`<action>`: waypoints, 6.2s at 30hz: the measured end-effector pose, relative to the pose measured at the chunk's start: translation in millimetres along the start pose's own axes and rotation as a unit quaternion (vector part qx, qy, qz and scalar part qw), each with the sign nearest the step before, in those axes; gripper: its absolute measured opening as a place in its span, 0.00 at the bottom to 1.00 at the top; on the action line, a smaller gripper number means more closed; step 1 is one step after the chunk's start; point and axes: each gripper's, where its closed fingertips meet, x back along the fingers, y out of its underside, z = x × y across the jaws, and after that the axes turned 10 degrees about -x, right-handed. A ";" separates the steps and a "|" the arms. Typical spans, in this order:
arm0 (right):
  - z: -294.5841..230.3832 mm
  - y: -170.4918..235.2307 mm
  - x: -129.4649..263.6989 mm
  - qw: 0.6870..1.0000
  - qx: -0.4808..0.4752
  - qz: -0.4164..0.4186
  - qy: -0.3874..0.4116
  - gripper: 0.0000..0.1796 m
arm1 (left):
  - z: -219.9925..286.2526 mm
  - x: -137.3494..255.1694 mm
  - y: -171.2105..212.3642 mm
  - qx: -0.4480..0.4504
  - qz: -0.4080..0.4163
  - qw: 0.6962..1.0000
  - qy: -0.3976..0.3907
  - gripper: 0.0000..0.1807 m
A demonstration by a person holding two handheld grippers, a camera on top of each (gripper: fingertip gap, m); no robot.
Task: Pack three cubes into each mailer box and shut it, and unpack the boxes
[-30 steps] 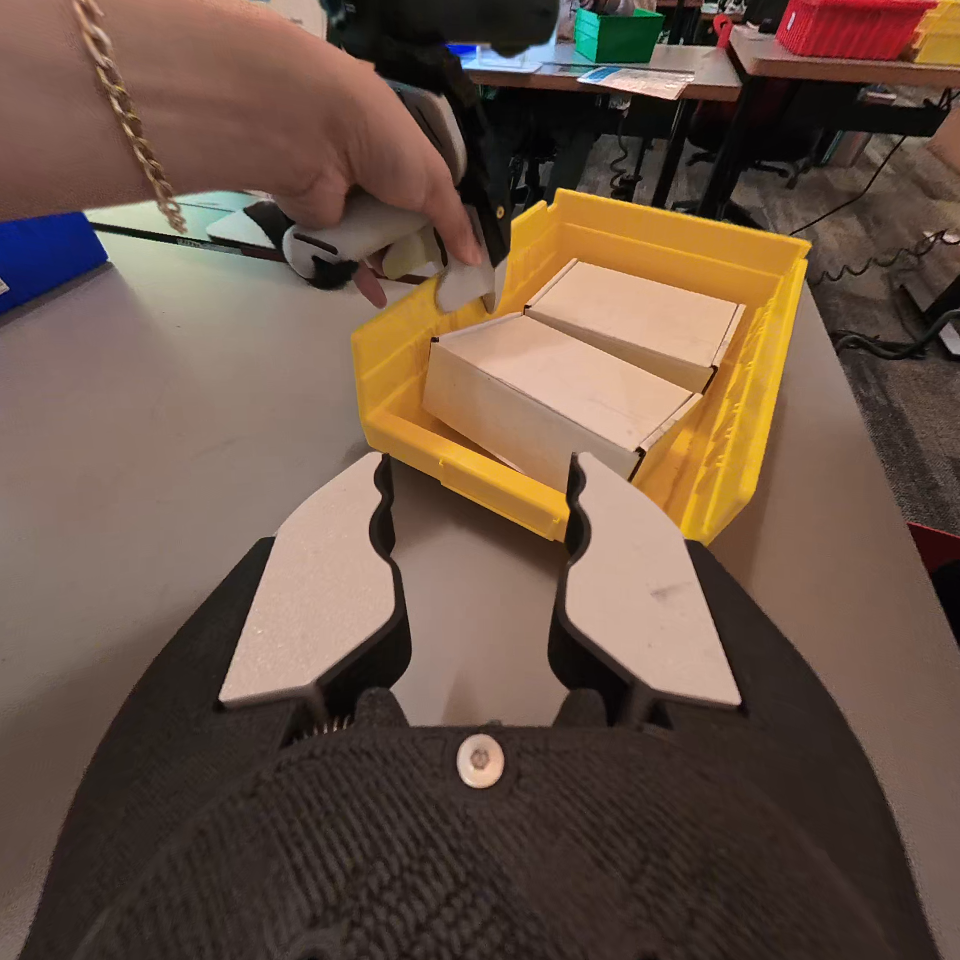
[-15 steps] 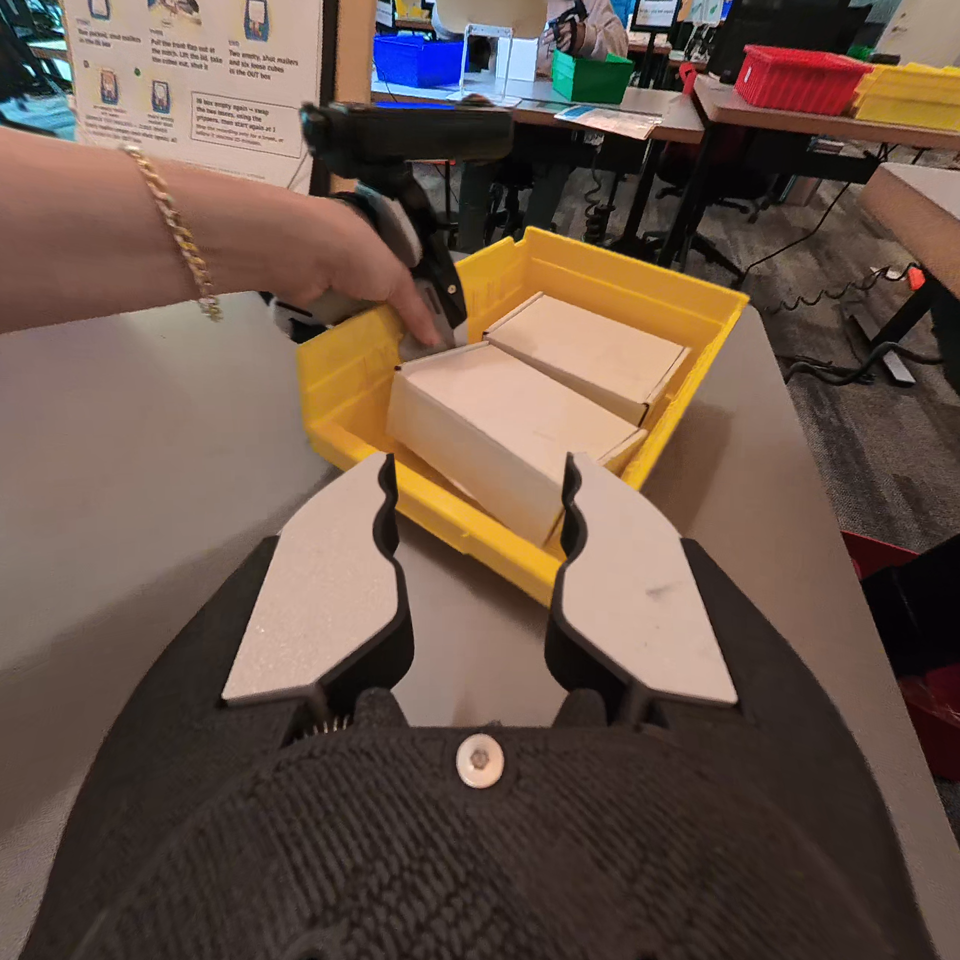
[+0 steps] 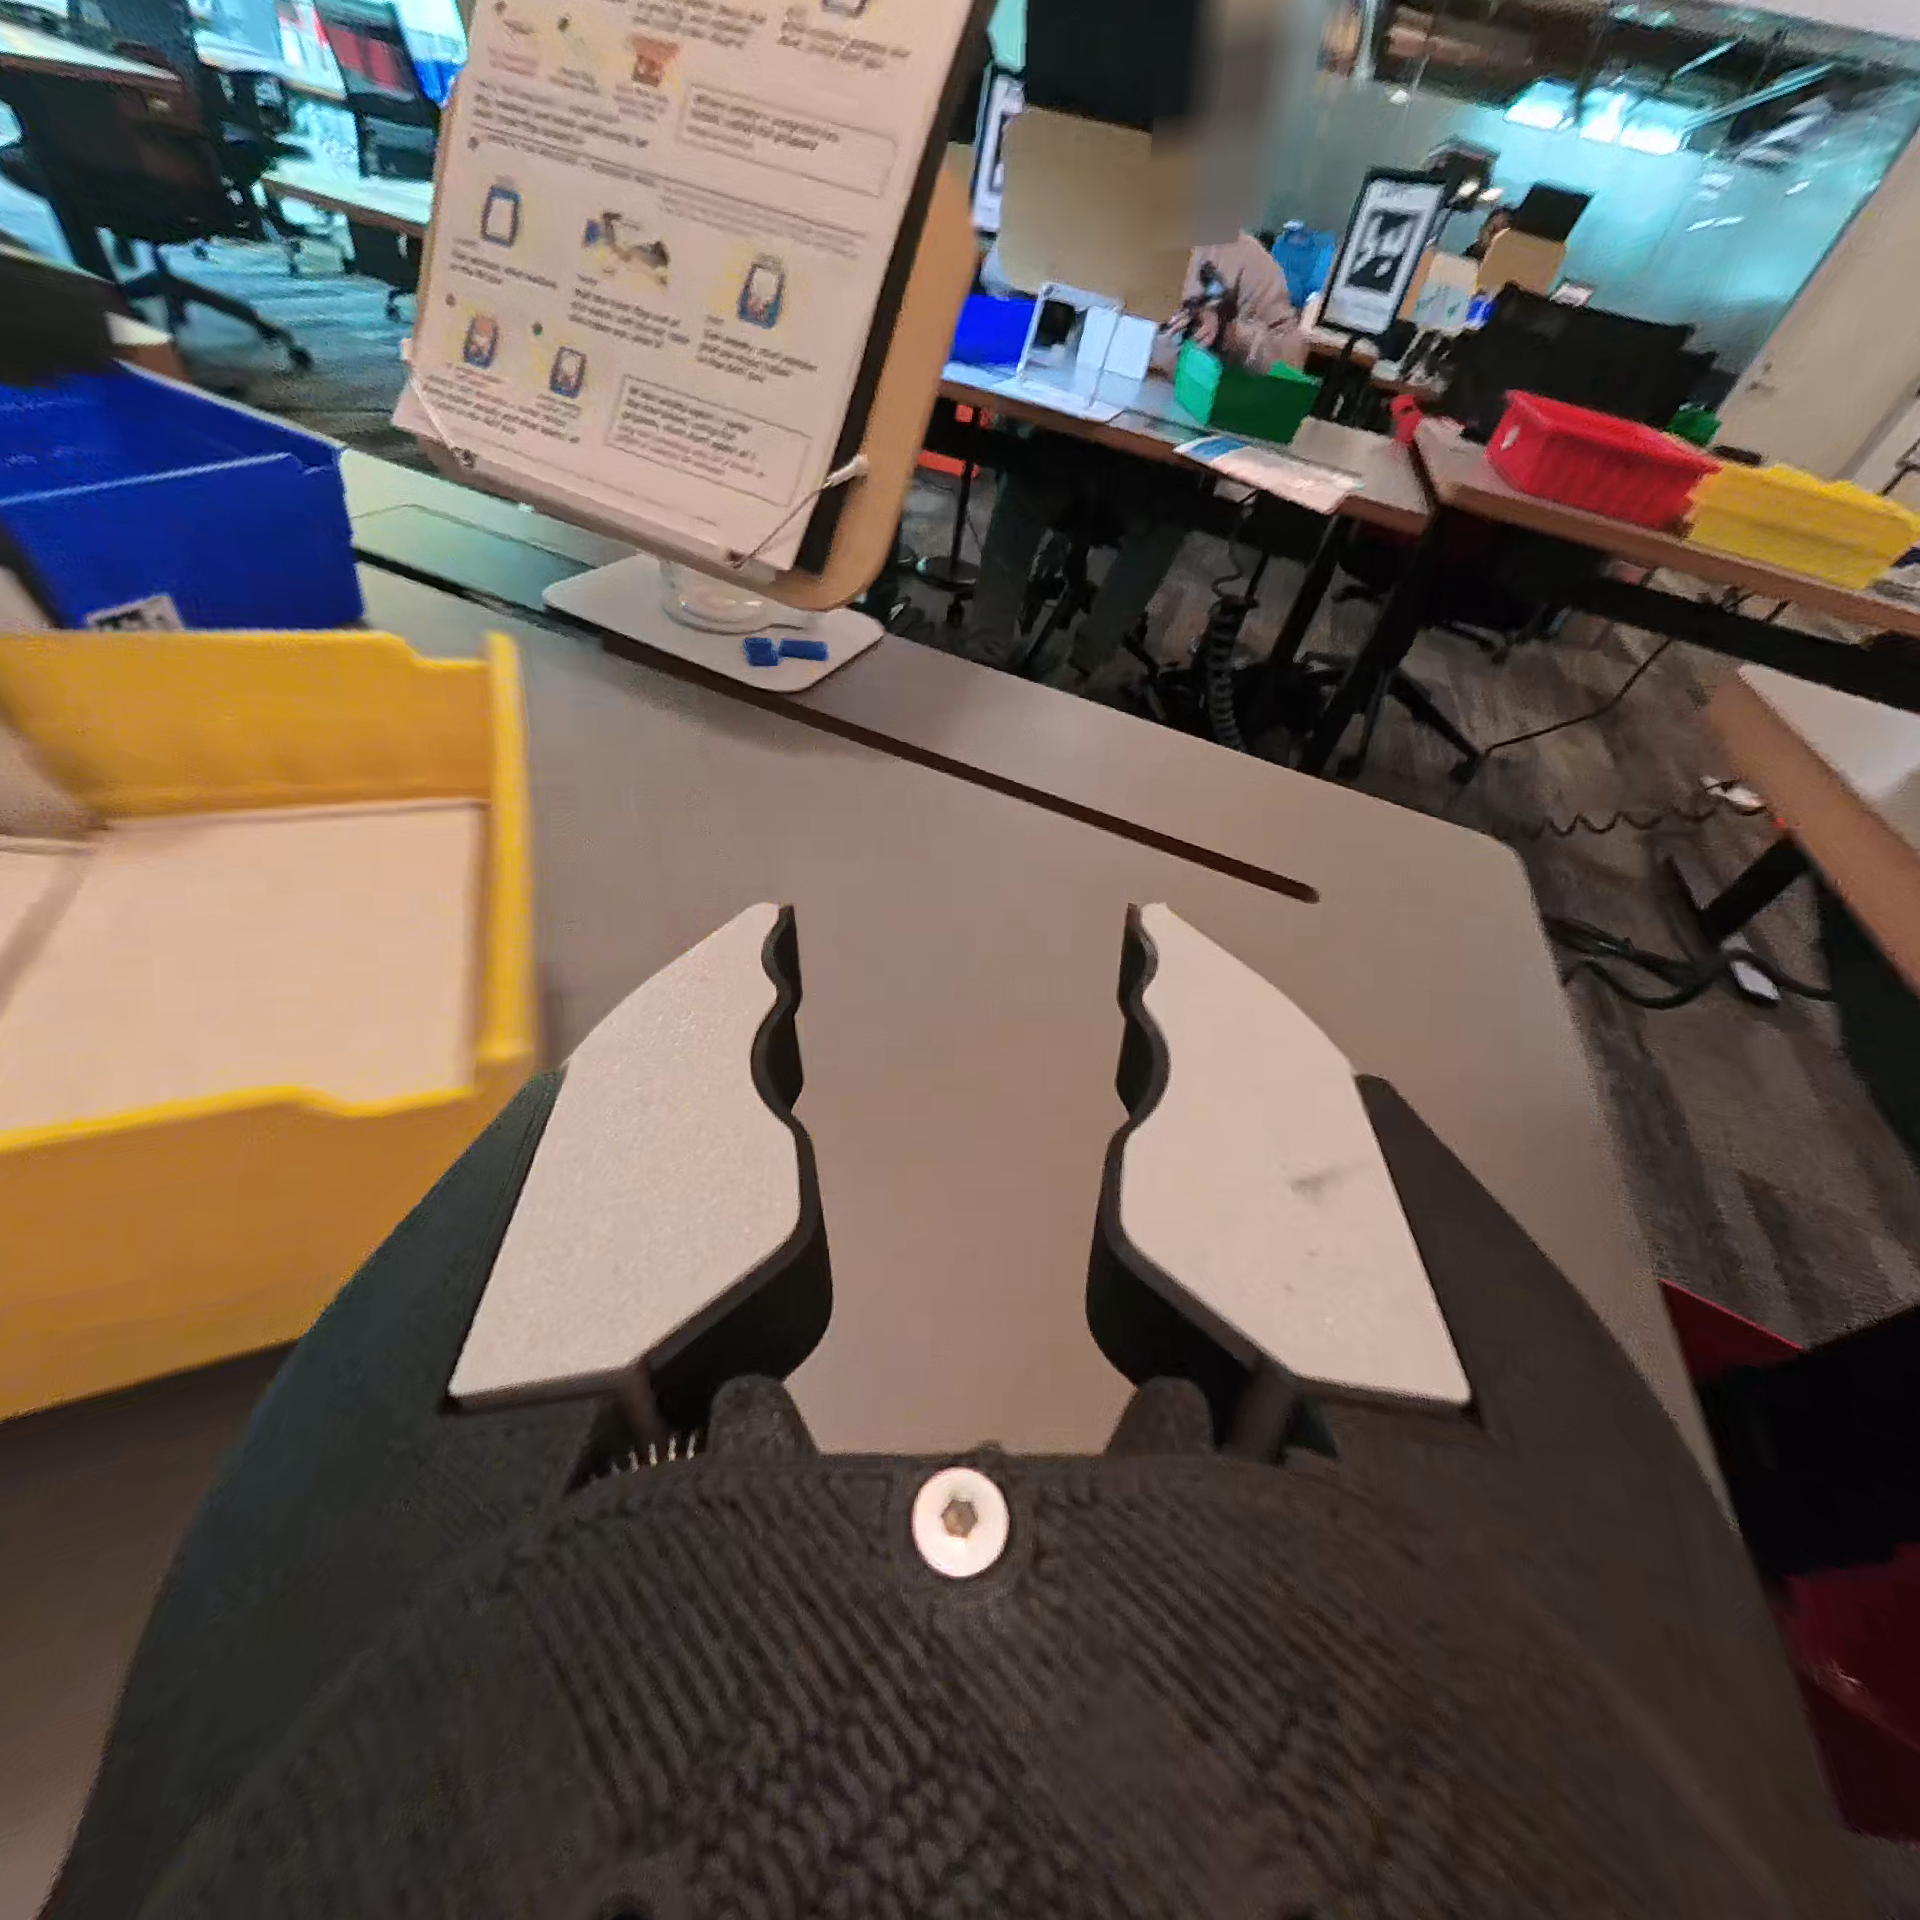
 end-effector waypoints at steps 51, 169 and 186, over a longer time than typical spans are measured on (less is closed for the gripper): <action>-226.1 53.9 -216.8 0.957 -0.081 -0.226 -0.163 0.04 | -45.2 199.2 483.3 0.404 0.143 0.872 -0.236 0.07; -116.0 125.5 -42.4 0.929 0.014 -0.241 -0.279 0.54 | -210.4 89.3 216.8 -0.110 -0.256 0.959 -0.047 0.73; -124.1 110.8 -41.8 0.935 0.037 -0.219 -0.276 0.53 | -156.2 194.4 139.8 -0.140 -0.192 0.963 -0.129 0.72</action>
